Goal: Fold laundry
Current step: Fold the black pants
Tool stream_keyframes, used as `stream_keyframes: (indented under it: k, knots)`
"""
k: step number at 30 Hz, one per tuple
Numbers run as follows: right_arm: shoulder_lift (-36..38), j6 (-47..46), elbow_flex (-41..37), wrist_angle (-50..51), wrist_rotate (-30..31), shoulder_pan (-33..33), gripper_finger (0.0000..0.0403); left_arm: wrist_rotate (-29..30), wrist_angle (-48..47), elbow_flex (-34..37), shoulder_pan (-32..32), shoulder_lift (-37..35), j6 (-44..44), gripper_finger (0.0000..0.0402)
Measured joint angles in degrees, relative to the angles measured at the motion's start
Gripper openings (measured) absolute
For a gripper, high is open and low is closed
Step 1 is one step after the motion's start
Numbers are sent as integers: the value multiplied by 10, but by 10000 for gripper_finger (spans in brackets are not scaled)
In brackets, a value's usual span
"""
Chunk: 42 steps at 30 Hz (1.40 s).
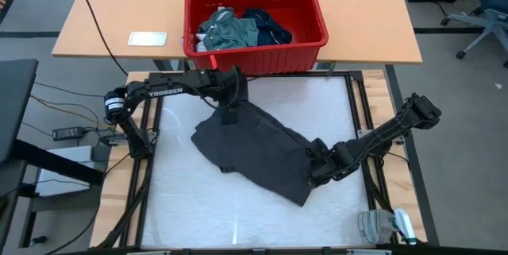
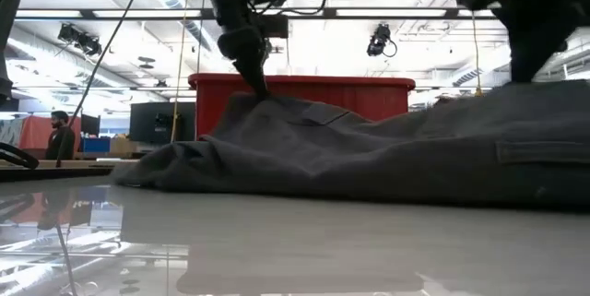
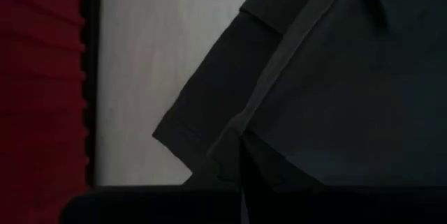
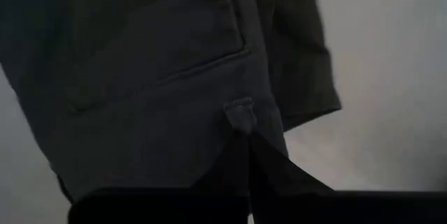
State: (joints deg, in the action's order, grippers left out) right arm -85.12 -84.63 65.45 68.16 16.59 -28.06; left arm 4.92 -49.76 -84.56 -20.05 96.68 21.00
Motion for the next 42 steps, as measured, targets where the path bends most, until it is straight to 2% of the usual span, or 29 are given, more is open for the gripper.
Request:
stream_keyframes:
  k: [5,8,11,13,15,19,24,28,31,36,38,40,42]
  knots:
    - [1,-22,74,148,80,-4,0,5,-20,-47,0,-1,-11,0]
    - [1,-22,68,208,122,20,0,31,38,-52,-12,-2,-7,0]
    - [1,5,-19,186,162,75,0,34,222,-2,-48,19,11,0]
    - [-1,0,-97,149,181,121,0,36,339,35,-73,61,14,0]
    - [-2,-31,-163,109,183,169,3,49,387,45,-90,111,12,0]
    - [-1,-17,-235,23,134,234,24,31,392,34,-95,165,5,2]
    - [0,34,-251,-37,95,252,50,35,391,36,-97,191,32,26]
    - [0,32,-227,-10,52,257,82,49,385,35,-97,192,1,56]
    - [0,22,-185,50,36,250,111,76,371,35,-93,168,-32,82]
    - [0,-13,-107,170,62,232,145,82,354,35,-86,99,-52,125]
    - [1,3,-83,178,76,226,151,78,352,35,-82,69,-67,139]
    - [2,70,-71,138,72,225,152,49,337,34,-79,47,-105,148]
    - [2,135,-76,54,57,225,149,-31,309,33,-75,39,-137,151]
